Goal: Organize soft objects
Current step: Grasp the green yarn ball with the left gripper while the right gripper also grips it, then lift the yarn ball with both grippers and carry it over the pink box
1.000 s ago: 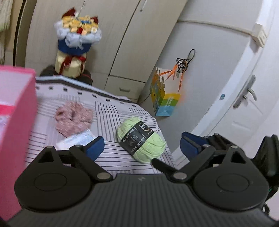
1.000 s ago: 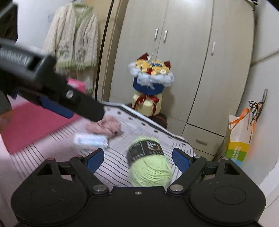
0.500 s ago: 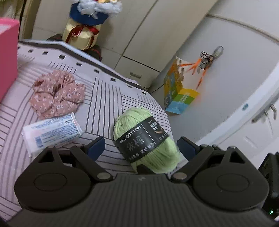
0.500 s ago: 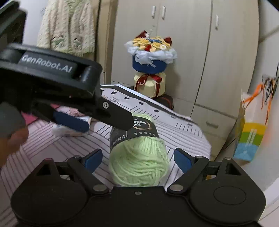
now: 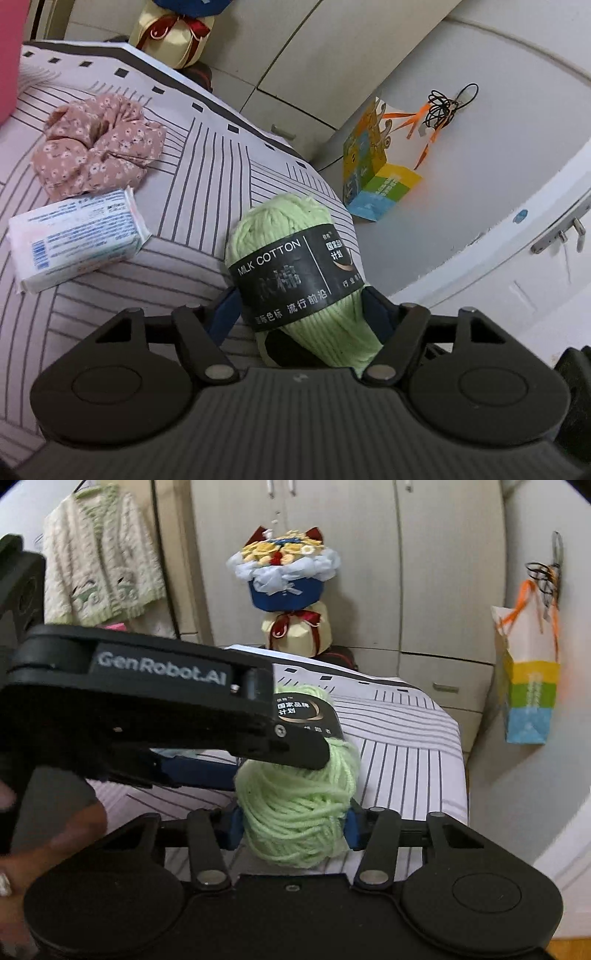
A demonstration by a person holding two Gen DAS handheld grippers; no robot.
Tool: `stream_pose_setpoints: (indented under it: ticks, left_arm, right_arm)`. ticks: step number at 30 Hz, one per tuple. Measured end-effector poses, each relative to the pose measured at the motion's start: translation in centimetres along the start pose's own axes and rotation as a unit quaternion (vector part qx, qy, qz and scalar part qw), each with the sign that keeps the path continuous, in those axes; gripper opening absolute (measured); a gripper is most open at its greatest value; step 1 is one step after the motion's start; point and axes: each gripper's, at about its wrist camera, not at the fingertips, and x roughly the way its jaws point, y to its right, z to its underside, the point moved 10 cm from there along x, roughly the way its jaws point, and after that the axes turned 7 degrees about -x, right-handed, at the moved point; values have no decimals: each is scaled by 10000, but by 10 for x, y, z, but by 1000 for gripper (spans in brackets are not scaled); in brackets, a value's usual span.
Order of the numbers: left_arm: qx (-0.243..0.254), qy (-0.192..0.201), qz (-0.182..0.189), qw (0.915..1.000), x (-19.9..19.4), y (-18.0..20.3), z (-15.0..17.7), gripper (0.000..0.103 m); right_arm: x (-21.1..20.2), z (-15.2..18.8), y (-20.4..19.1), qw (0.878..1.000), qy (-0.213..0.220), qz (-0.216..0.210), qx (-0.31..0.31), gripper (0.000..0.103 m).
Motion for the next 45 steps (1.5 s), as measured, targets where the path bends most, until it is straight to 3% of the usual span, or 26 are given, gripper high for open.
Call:
stream_pose_setpoints:
  ticks: [3,11,16,27,30,37,42,45]
  left_arm:
    - [103,48,-14,9999,-15,-1,6,65]
    - [446,-121,-114,9989,-67,-5,32,64]
    - [706,-228,-322,9967,-100,-7,49,64]
    - [1016,-240,-232,9943,-184,-21,71,64]
    - [1038,-146,-306,9940,-207,-24,67,64]
    - [1362,394,-241,9896,-270,-29,30,64]
    - [1450,1014,-308,9837,-297,-54,-13,65]
    - [1481,1109,-491,9815,-299,-76,-37,64]
  right_arm:
    - [-12,4,-11,9996,62,18,291,54]
    - [-50,17,-54,9977,45,-77,671,55]
    - [-74,28,-84,9976,4,-153,681,55]
    - [-119,30,-153,9991,-49,-237,348,55]
    - [-128,19,-168,9981,-66,-465,404,55]
    - [-141,-32,-215,9978,284,-566,-179,56]
    - [-120,-71,-248,9929,503,-1067,-153,60]
    - [-95,-87,-263,9899,440,-1344,27,60]
